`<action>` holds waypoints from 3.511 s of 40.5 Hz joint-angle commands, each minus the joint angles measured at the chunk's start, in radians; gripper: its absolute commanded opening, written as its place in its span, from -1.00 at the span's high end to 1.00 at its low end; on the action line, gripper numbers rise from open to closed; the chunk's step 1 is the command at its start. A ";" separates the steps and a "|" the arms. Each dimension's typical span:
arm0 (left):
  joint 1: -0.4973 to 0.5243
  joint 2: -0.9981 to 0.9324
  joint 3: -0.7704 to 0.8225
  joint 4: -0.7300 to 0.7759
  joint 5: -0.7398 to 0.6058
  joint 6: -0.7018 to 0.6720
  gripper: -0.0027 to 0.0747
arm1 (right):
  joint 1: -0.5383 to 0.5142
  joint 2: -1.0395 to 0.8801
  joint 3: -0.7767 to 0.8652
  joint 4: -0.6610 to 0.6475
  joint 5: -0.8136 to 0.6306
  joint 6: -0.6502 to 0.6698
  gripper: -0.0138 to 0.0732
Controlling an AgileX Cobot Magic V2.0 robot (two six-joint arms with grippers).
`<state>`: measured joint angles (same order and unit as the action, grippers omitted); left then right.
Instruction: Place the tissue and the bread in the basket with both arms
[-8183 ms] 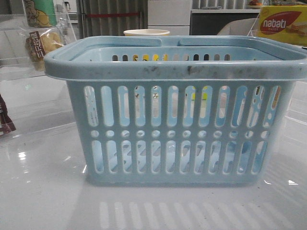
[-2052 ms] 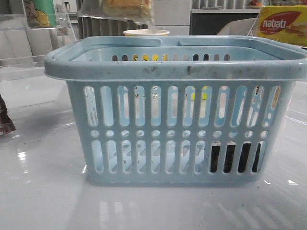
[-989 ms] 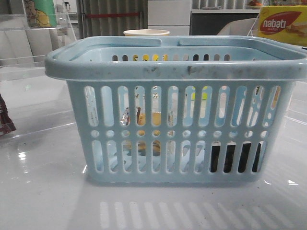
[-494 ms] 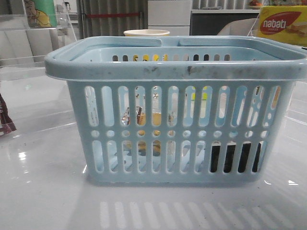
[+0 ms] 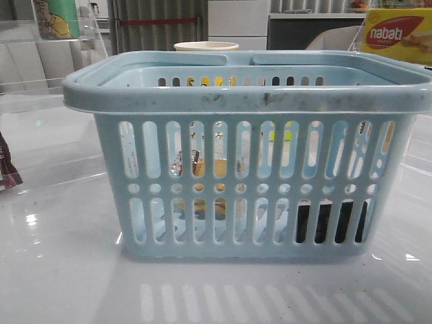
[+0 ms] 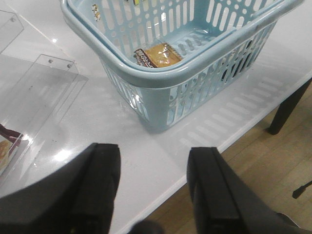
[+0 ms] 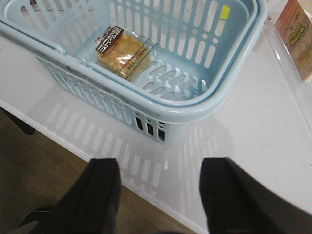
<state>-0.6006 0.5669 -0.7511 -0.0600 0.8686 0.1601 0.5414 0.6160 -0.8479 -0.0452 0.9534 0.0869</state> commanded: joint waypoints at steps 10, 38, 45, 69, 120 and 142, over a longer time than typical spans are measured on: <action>-0.004 0.008 -0.014 0.010 -0.123 -0.009 0.17 | -0.005 0.001 -0.025 -0.015 -0.062 -0.005 0.43; -0.004 0.008 -0.014 0.010 -0.121 -0.009 0.69 | -0.005 0.001 -0.016 -0.015 -0.058 -0.005 0.55; 0.038 -0.029 0.002 0.025 -0.129 -0.009 0.69 | -0.005 0.001 -0.016 -0.015 -0.058 -0.005 0.55; 0.533 -0.516 0.620 -0.037 -0.749 -0.009 0.69 | -0.005 0.001 -0.016 -0.015 -0.056 -0.005 0.55; 0.548 -0.589 0.765 -0.043 -0.960 -0.009 0.69 | -0.005 0.001 -0.016 -0.015 -0.046 -0.005 0.55; 0.548 -0.589 0.765 -0.043 -0.960 -0.009 0.69 | -0.342 -0.394 0.566 -0.022 -0.734 -0.005 0.55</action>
<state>-0.0528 -0.0045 0.0071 -0.0939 0.0000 0.1601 0.2376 0.2803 -0.3375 -0.0495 0.4383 0.0869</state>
